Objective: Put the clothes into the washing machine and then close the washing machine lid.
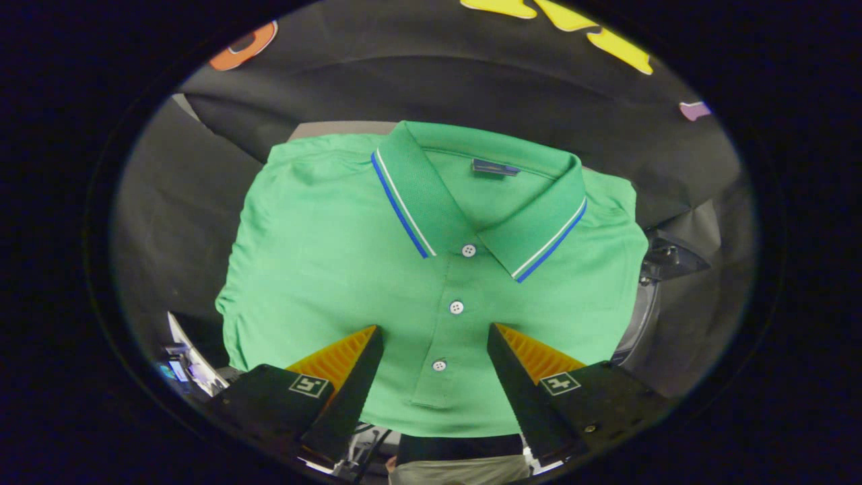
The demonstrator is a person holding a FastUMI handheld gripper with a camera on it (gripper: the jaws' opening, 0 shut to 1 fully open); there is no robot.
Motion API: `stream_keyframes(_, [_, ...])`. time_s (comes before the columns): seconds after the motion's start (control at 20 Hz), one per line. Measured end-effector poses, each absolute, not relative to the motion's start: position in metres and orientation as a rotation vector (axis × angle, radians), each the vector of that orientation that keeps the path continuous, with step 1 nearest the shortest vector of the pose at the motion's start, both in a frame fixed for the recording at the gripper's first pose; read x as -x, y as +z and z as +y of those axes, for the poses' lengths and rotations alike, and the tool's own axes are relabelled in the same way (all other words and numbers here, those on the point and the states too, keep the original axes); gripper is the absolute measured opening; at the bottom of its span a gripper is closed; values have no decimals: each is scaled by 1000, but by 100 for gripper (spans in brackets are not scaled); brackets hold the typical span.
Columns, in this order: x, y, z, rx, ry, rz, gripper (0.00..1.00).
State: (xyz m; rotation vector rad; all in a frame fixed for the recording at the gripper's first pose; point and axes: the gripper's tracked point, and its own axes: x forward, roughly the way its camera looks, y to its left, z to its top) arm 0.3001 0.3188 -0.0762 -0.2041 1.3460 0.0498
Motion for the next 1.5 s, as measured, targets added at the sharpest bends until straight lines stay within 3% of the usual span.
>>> stream_keyframes(0.2, [-304,-75,321,195,45,1336,92])
stream_keyframes(0.3, [-308,-76,319,205,64,1323,80])
stream_keyframes(0.65, [-323,-71,311,176,53,1294,9])
stream_keyframes(0.95, [-321,-63,311,104,59,1307,5])
stream_keyframes(1.5, [-309,31,312,-2,210,1202,5])
